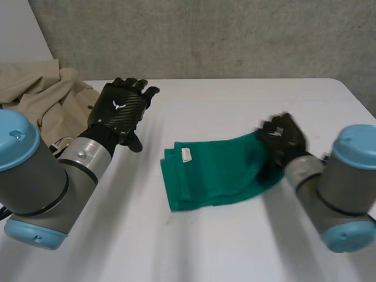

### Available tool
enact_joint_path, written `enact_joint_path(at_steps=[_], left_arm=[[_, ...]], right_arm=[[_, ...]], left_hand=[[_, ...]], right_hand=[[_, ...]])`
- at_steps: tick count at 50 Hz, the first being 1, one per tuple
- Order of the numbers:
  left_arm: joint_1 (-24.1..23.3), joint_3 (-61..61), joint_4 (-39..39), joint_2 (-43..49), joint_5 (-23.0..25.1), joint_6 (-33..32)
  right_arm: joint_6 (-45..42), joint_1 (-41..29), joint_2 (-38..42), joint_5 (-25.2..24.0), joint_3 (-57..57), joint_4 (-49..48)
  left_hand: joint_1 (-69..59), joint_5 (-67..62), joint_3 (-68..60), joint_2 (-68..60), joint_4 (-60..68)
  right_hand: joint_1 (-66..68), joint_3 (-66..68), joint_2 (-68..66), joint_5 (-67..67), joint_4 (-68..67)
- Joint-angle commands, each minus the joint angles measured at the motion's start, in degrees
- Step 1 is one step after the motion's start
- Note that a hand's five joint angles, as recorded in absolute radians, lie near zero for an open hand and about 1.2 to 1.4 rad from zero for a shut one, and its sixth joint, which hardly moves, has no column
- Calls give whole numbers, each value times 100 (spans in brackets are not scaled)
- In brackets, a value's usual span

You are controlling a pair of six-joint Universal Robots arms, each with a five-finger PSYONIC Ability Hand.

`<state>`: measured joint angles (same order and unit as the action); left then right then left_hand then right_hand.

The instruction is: Fold the laundry.

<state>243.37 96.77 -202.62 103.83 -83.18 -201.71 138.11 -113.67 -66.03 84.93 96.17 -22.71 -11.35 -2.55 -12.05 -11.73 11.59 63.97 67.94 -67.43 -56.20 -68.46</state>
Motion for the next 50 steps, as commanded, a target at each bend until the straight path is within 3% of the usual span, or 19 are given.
enact_joint_path(at_steps=[1, 2, 6, 7, 8, 9, 15, 19, 25, 30, 37, 44, 50], left_arm=[[-9, -9, 4, -47, -23, 0], [-9, -9, 4, -47, -32, 0], [-9, -9, 4, -38, -49, 9], [-9, -26, 4, -29, -58, 9], [-18, -35, 12, -29, -58, 17], [-18, -61, 4, -29, -58, 61], [-105, -369, 47, 23, -84, 579], [-334, -852, 170, 304, -93, 992], [-1160, -2056, 1005, 1411, -339, 1239], [-1485, -3171, 2207, 2657, -970, 1353], [-1486, -3656, 2745, 3389, -1394, 1336], [-1293, -3595, 3342, 3416, -1447, 1309], [-1187, -3463, 3440, 3013, -1359, 1309]], right_arm=[[-39, -1402, 537, -1030, -546, -67], [-100, -1586, 782, -1345, -573, -84], [-161, -1938, 1187, -1602, -696, 99], [-153, -1931, 1189, -1576, -679, 144], [-101, -1922, 1128, -1507, -661, 231], [-57, -1905, 1118, -1480, -635, 223], [1040, -1431, 575, -979, -573, 161], [2619, -571, 3, -891, -599, 406], [3652, -270, 334, -908, -1317, 1433], [3679, -278, 1099, -838, -2214, 2400], [3671, -261, 2013, -891, -3243, 3394], [3127, -261, 2446, -786, -3728, 3985], [2616, -217, 1999, -180, -3483, 3792]], left_hand=[[135, 255, 205, 173, -159], [135, 255, 205, 173, -159], [135, 255, 205, 173, -159], [135, 255, 205, 173, -159], [135, 255, 205, 173, -159], [131, 251, 201, 169, -155], [80, 201, 150, 118, -104], [80, 200, 150, 118, -104], [97, 217, 167, 135, -121], [113, 234, 183, 151, -138], [-54, 67, 16, -16, 30], [-240, -119, -170, -202, 216], [-207, -86, -137, -169, 182]], right_hand=[[1603, 1206, -1257, -1380, -1154], [1603, 1206, -1257, -1380, -1154], [1603, 1206, -1257, -1380, -1154], [659, 262, -314, -437, -211], [-4862, -5259, 5207, 5085, 5311], [-5397, -5794, 5743, 5620, 5846], [-5397, -5794, 5743, 5620, 5846], [-5397, -5794, 5743, 5620, 5846], [-5397, -5794, 5743, 5620, 5846], [-5397, -5794, 5743, 5620, 5846], [-5397, -5794, 5743, 5620, 5846], [-5397, -5794, 5743, 5620, 5846], [-5355, -5752, 5701, 5578, 5804]])
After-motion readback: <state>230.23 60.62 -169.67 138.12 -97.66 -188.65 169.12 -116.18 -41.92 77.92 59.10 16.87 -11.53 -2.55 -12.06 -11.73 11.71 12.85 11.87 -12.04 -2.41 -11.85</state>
